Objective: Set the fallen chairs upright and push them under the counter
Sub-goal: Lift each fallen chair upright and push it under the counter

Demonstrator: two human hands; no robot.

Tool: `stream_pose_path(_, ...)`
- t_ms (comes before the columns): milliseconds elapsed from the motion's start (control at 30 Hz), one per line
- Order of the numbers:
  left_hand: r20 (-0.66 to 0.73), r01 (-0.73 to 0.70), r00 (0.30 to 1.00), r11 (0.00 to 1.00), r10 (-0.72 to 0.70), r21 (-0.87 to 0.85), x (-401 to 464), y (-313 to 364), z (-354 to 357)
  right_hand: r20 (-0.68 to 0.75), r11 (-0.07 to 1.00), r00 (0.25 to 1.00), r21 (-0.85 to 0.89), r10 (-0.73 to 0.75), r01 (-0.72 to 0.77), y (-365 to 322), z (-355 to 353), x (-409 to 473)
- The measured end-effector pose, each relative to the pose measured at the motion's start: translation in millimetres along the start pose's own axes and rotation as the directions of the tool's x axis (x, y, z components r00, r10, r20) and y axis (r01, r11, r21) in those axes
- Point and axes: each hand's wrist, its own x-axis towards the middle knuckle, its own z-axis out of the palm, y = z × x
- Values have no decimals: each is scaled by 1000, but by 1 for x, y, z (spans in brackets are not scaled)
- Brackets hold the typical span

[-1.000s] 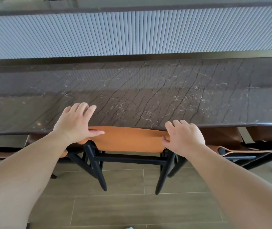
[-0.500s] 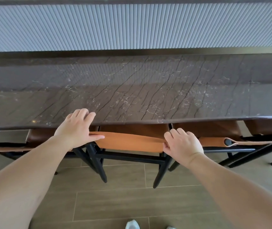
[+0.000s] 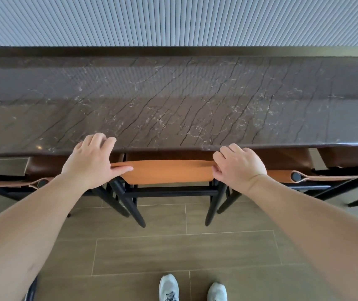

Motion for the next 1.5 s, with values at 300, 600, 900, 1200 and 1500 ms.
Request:
stream_pose_path(300, -39, 21, 999, 999, -19, 33, 3, 44, 6, 77, 999, 996, -17, 50, -48, 41, 19, -8)
stream_pose_path(600, -64, 3, 998, 998, 1, 64, 9, 84, 11, 150, 994, 982, 7, 110, -112, 71, 39, -19)
stream_pose_path(900, -130, -50, 990, 995, 61, 92, 15, 80, 11, 236, 987, 963, 56, 133, -150, 74, 33, -18)
stream_pose_path(1200, -37, -85, 995, 988, 90, 132, 11, 38, 41, 339, 978, 934, 125, 114, -165, 7, 42, -20)
stream_pose_path(1500, -70, -73, 995, 997, 73, 6, 13, 37, 59, 353, 974, 922, 96, 157, -203, 7, 46, -18)
